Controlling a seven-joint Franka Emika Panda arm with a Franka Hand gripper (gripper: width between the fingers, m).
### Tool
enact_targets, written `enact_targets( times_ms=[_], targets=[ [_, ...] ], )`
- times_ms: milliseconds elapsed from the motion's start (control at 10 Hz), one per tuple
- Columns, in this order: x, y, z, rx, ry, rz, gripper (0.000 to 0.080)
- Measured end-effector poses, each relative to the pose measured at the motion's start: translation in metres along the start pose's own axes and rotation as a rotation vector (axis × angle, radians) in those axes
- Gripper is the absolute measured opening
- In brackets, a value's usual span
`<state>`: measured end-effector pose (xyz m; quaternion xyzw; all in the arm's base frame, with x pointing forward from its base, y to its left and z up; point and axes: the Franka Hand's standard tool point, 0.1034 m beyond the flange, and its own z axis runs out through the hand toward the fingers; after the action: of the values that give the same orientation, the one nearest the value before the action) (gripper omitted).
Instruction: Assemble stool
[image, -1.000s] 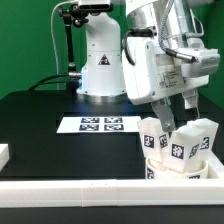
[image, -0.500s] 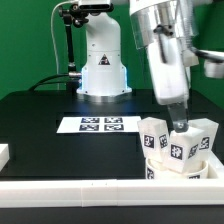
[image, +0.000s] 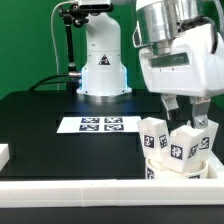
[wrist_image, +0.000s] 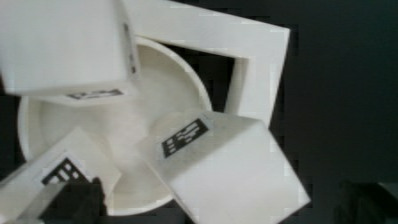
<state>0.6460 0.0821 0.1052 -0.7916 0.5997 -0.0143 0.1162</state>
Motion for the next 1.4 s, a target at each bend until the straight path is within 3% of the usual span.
enact_targets(
  times_ms=[200, 400, 900, 1100, 1400],
  targets=[
    [0.0009, 0.0005, 0.0003, -0.006, 0.007, -0.169, 0.0649],
    [0.0009, 0.0017, 0.0011, -0.035, 0.033, -0.434, 0.0649],
    [0.0030, 0.0035, 0.0028, -0.055, 0.026, -0.965, 0.0649],
    [0.0048, 0.0036, 0.0025, -0.057, 0.026, -1.042, 0.0649],
    [0.0087, 0.0038, 0.0059, -0.087, 0.050, -1.329, 0.0649]
  ],
)
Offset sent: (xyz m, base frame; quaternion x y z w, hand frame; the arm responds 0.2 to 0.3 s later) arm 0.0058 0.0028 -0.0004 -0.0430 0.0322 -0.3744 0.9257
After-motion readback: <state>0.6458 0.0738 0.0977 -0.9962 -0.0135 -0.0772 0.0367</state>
